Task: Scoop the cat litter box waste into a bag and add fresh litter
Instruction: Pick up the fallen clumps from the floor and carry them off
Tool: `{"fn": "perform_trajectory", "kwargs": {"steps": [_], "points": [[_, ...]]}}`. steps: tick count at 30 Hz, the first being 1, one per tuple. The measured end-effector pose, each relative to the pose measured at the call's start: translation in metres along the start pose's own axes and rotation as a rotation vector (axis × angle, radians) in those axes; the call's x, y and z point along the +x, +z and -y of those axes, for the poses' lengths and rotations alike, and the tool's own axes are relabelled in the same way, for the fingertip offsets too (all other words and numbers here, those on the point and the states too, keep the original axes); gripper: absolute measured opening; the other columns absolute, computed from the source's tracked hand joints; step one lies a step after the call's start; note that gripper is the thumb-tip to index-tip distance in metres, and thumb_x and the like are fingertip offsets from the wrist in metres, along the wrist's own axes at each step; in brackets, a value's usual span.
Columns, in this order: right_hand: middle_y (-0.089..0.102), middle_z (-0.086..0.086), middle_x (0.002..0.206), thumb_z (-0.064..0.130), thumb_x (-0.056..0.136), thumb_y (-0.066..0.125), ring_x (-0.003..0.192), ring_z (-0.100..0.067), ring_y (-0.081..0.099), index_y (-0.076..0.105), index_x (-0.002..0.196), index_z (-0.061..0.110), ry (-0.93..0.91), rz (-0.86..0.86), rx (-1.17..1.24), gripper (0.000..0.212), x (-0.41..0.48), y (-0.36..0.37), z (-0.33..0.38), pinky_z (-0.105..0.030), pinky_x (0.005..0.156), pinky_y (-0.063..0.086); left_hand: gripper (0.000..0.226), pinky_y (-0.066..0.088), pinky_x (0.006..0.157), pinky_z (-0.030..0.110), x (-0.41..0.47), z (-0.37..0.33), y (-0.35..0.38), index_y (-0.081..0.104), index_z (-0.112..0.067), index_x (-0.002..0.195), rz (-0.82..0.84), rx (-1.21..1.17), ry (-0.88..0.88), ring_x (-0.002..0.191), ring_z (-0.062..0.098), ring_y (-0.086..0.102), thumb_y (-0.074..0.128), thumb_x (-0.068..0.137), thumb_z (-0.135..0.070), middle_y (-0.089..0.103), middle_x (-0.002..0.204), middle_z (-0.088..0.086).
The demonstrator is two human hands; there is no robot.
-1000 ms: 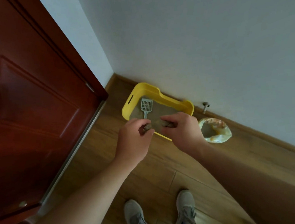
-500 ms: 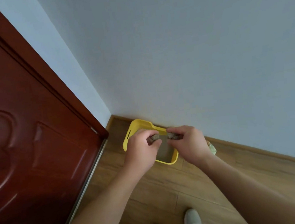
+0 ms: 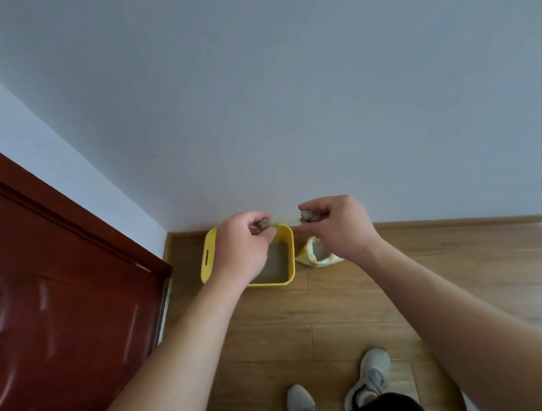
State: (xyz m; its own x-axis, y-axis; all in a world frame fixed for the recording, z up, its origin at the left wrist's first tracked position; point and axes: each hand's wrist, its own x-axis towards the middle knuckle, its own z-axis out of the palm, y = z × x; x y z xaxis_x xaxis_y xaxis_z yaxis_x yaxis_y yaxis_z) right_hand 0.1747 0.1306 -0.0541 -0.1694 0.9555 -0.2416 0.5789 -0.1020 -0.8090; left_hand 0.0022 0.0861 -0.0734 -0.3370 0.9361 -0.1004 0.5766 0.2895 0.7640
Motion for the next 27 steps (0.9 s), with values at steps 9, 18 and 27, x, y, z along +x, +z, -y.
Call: {"fn": "perform_trajectory", "kwargs": {"steps": [9,18,27], "points": [[0.071,0.002,0.113,0.015,0.082,0.077,0.091,-0.004,0.061,0.07,0.12,0.018,0.059,-0.105,0.052,0.039,-0.038,-0.081,-0.023,-0.01,0.078,0.045,0.025,0.042,0.071,0.011,-0.02,-0.083,0.039,0.074,-0.019,0.113,0.16,0.077,0.174,0.084,0.008,0.062,0.072,0.088,-0.016,0.072,0.107,-0.004],[0.073,0.004,0.105,0.016,0.082,0.074,0.068,-0.001,0.059,0.071,0.118,0.022,0.121,-0.237,0.115,0.036,-0.057,-0.189,-0.085,-0.01,0.058,0.042,0.025,0.04,0.065,0.003,-0.036,-0.181,0.127,0.073,-0.021,0.114,0.226,0.065,0.301,0.082,0.001,0.06,0.072,0.089,-0.021,0.07,0.107,-0.009],[0.068,0.009,0.096,0.015,0.082,0.073,0.08,-0.001,0.062,0.072,0.115,0.022,0.206,-0.37,0.153,0.034,-0.077,-0.297,-0.148,0.0,0.053,0.04,0.024,0.046,0.069,0.008,-0.047,-0.267,0.219,0.073,-0.022,0.113,0.347,0.049,0.407,0.083,-0.002,0.062,0.072,0.089,-0.019,0.07,0.1,-0.01]]}}
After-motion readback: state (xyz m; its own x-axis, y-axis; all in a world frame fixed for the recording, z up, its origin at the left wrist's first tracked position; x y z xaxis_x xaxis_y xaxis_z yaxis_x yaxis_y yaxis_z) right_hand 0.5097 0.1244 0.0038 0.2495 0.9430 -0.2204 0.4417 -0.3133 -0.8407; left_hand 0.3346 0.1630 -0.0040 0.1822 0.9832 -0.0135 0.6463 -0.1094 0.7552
